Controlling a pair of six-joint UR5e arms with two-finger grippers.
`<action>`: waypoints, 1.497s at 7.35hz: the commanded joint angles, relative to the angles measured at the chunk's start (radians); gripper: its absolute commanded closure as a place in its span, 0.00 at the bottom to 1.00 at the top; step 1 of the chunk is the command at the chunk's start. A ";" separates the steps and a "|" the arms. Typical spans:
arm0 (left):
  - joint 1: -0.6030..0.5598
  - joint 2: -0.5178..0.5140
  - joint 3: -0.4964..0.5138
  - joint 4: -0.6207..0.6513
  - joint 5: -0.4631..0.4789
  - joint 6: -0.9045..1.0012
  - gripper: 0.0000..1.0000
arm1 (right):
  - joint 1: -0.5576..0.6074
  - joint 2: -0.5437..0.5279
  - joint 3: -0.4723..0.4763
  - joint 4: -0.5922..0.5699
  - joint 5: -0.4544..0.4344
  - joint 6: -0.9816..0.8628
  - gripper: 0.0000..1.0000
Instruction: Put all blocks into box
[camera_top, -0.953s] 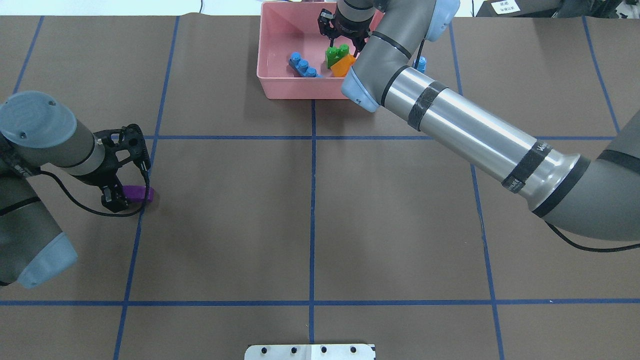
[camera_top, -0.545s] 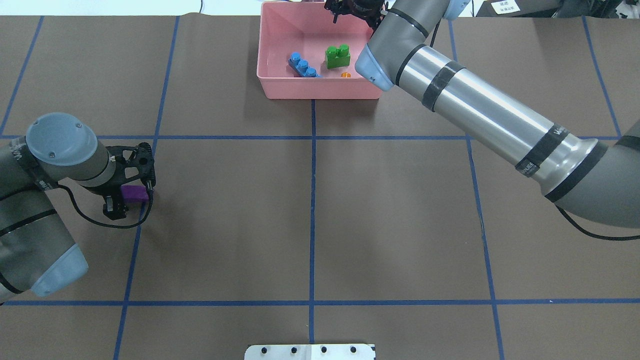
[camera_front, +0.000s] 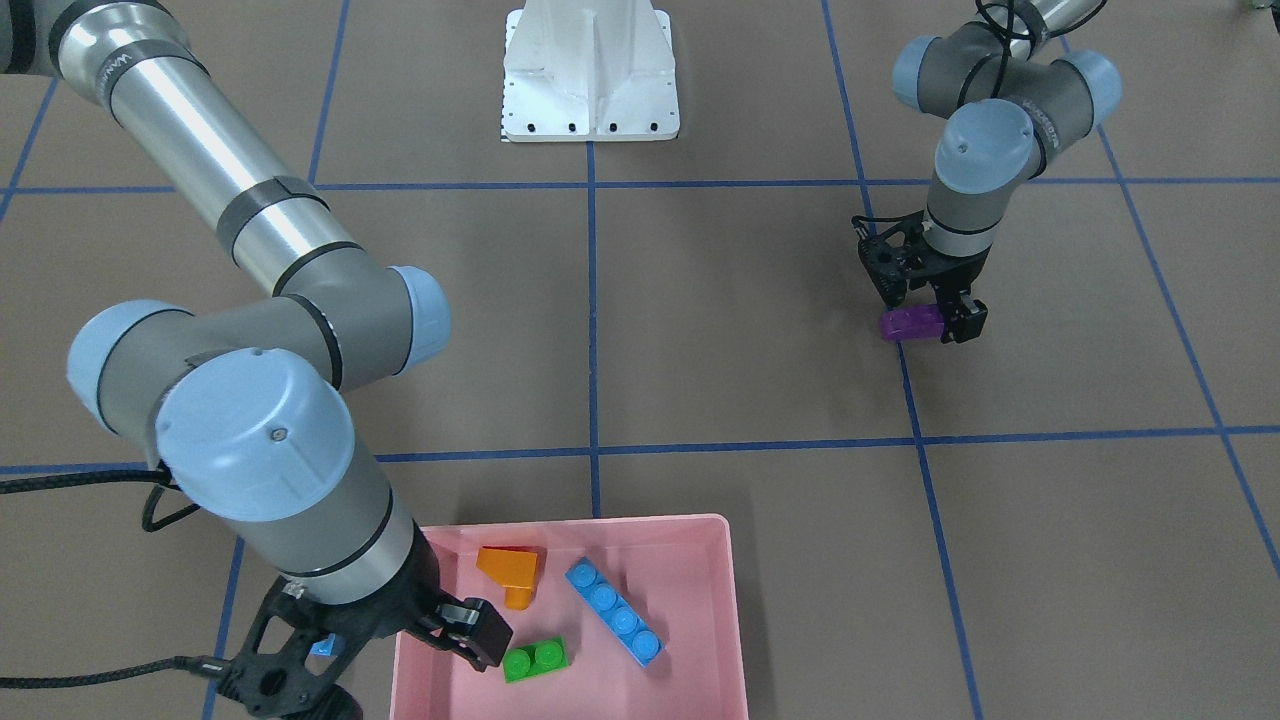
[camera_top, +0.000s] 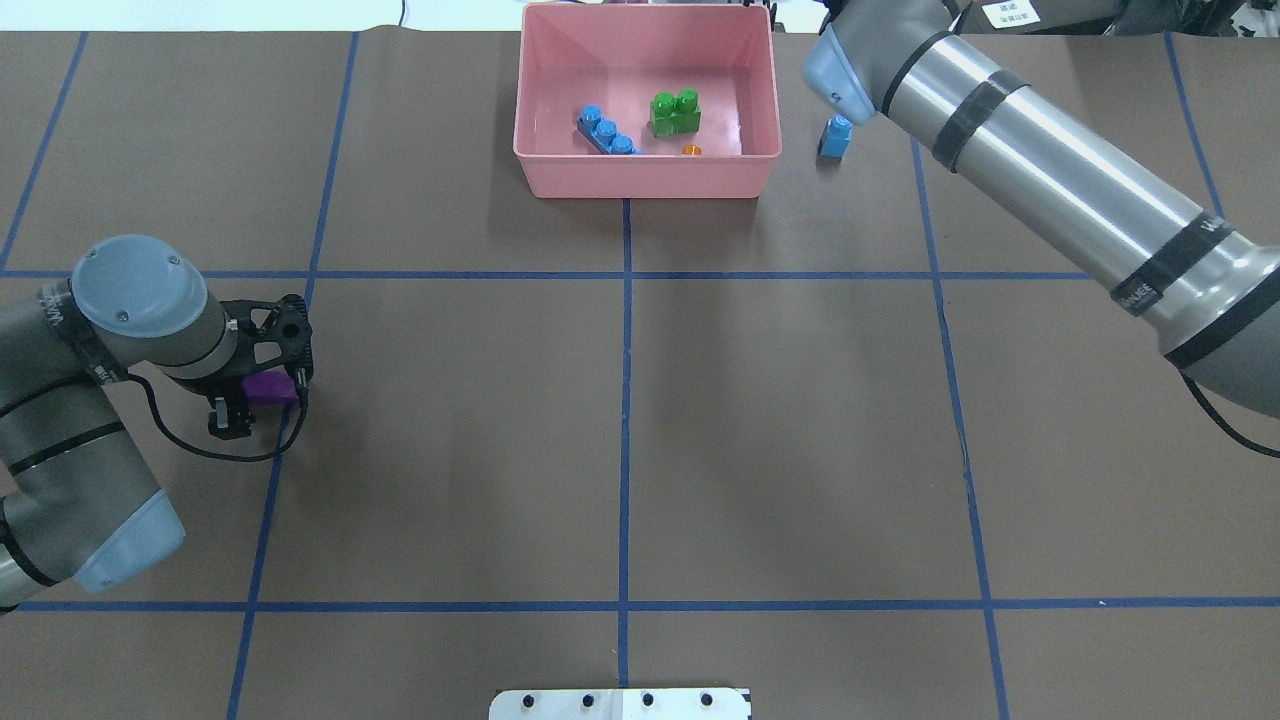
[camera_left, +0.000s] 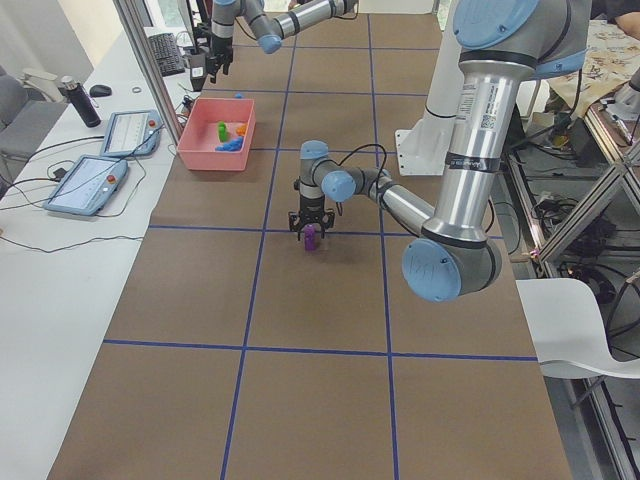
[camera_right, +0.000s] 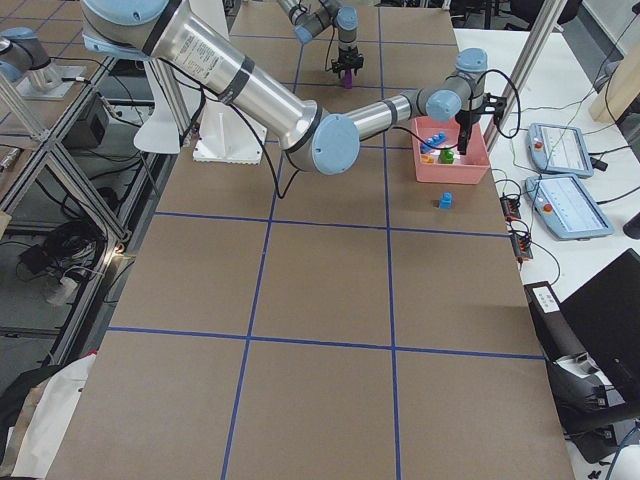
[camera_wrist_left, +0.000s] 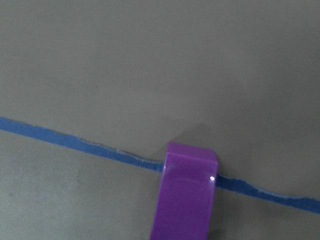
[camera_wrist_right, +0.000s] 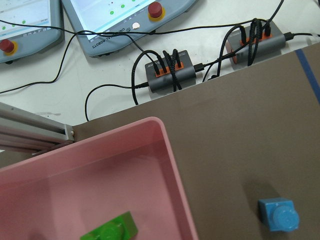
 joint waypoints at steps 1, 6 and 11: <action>-0.005 0.002 -0.011 0.001 -0.001 -0.011 0.72 | 0.048 -0.055 0.008 -0.001 0.020 -0.101 0.00; -0.135 -0.399 -0.056 0.351 -0.104 -0.356 1.00 | 0.002 -0.153 -0.005 0.005 -0.002 -0.180 0.00; -0.189 -0.801 0.475 0.059 -0.123 -0.903 1.00 | -0.059 -0.134 -0.113 0.095 -0.073 -0.174 0.00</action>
